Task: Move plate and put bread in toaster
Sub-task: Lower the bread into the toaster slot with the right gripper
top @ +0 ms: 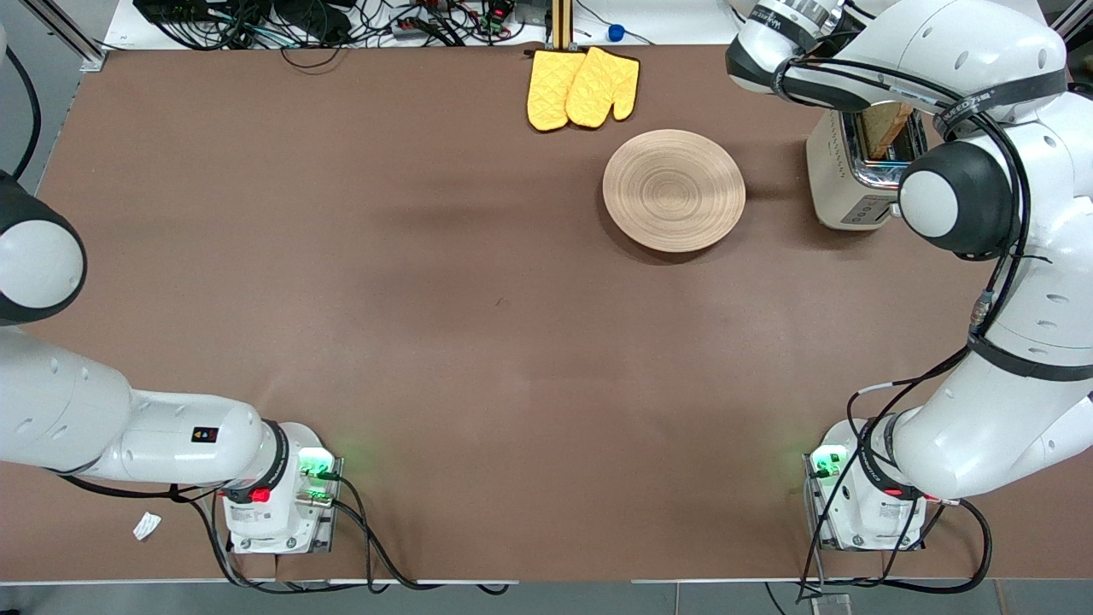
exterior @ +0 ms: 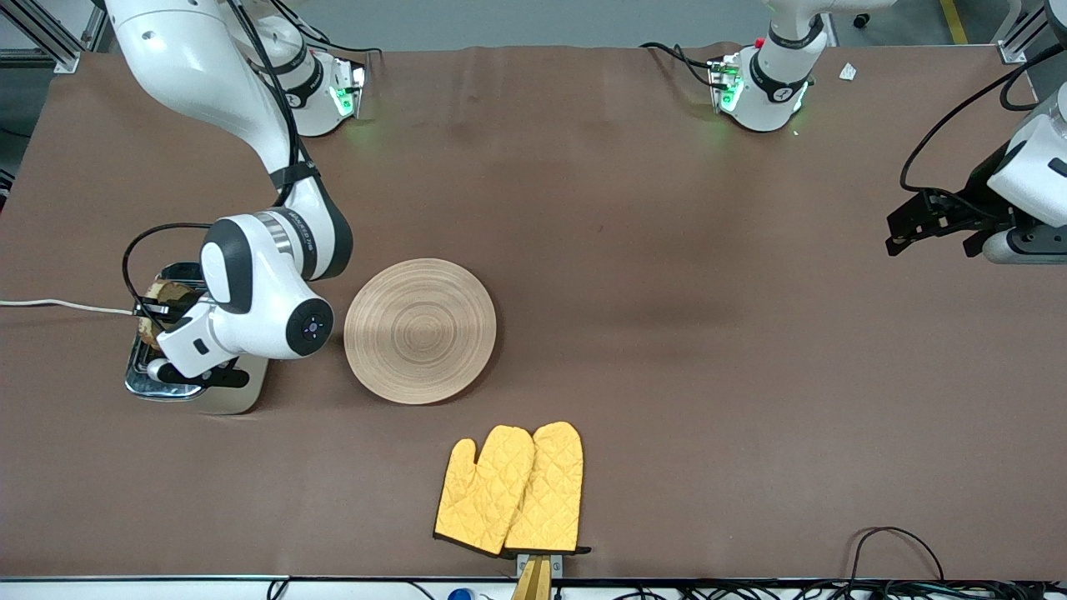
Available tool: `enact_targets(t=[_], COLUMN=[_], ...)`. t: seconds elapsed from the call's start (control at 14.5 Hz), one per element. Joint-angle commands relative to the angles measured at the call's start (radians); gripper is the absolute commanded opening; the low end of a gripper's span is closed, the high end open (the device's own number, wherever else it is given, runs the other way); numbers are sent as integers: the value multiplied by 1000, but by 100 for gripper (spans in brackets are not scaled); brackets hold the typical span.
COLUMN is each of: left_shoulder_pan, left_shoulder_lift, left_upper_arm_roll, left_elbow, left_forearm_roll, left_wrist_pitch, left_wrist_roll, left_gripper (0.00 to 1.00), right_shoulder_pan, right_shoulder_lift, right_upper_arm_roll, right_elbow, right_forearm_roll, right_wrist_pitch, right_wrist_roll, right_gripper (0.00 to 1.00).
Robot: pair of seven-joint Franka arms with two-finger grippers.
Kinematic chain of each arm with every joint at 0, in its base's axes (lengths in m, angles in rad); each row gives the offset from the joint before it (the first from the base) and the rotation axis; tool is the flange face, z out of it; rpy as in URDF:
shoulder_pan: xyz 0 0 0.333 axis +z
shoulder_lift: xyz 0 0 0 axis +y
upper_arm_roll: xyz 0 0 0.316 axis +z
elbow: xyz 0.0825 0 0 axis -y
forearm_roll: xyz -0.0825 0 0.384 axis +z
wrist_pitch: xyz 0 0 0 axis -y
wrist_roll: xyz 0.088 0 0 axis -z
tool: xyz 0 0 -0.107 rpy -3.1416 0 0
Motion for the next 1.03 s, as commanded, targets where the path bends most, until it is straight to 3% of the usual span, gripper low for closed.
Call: enact_targets(t=[0.0,0.28,0.34,0.48,0.83,0.96], left_shoulder_pan=[1,1,1,1,1,1], left_shoulder_lift=[5,5,5,5,5,5], left_upper_arm_roll=[-5,-5,-5,-5,-5,-5], left_elbow=[16,15,16,13,15,16], left_forearm_roll=[20,20,20,20,20,20], left_wrist_pitch=[-13,-13,-13,-13,-13,-13], left_wrist_roll=[-14,-16,-16,-16,-14,-11], left_gripper=[100,100,100,100,100,100], right_shoulder_pan=[-18,-19,-19,-19,-13,-7], right_shoulder_lift=[-2,21,33,50,36,18], right_upper_arm_roll=[11,11,11,11,18,18], right_elbow=[-8,-8,-4,3,54,101], right_forearm_roll=[14,64,76,75,112,177], right_wrist_pitch=[9,11,12,12,60,56], right_wrist_roll=[12,12,12,10,-65,-94], right_gripper=[2,7,18,54,97,100])
